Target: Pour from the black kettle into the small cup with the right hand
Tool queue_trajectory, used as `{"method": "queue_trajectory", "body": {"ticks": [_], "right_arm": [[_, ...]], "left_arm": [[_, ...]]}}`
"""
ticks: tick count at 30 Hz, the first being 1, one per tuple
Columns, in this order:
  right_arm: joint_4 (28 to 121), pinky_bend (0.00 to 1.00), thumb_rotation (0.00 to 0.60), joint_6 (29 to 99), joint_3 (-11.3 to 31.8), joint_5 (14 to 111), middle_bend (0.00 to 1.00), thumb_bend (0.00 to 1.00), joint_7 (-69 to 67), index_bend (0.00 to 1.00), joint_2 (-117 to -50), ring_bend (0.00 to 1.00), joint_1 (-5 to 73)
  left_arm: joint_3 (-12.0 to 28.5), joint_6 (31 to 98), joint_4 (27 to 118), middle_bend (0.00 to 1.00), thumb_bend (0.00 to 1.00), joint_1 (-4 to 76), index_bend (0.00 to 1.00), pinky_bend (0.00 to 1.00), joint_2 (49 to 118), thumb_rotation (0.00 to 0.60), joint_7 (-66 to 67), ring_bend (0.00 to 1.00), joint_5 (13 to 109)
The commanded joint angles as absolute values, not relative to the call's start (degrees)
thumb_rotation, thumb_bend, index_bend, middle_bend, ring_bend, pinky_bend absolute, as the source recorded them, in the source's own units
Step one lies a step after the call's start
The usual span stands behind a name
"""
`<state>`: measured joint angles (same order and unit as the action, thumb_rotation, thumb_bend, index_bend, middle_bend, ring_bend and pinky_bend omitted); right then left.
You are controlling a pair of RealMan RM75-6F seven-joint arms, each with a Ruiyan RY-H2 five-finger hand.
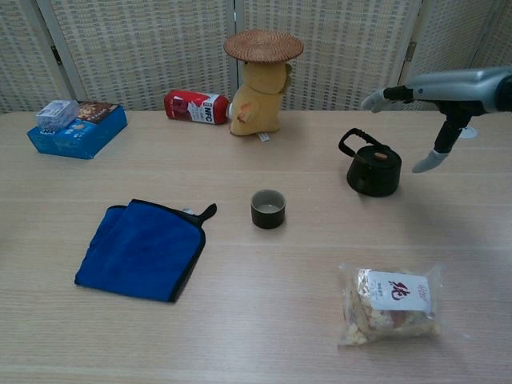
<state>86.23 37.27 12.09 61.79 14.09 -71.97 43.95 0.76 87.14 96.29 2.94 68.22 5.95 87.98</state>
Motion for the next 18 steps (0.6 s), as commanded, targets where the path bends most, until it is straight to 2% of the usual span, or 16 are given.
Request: {"method": "queue_trajectory", "body": {"ticks": [1,18], "right_arm": [[82.4,0.08,0.600,35.0,11.7,58.3,0.07,0.04,15.8,0.07,-75.0,0.00,46.8],[64.9,0.07,0.600,28.6,10.2,49.0,0.07,0.04,16.3,0.07,-86.0,0.00,56.4]], "left_arm": [[0.8,87.1,96.2,0.00,0.22,2.9,0.03,0.00,68.2,0.600,5.9,0.00,87.8],[1.1,87.0,95.9,0.00,0.22,2.7,0.03,0.00,67.8,0.600,5.7,0.00,86.5]]}}
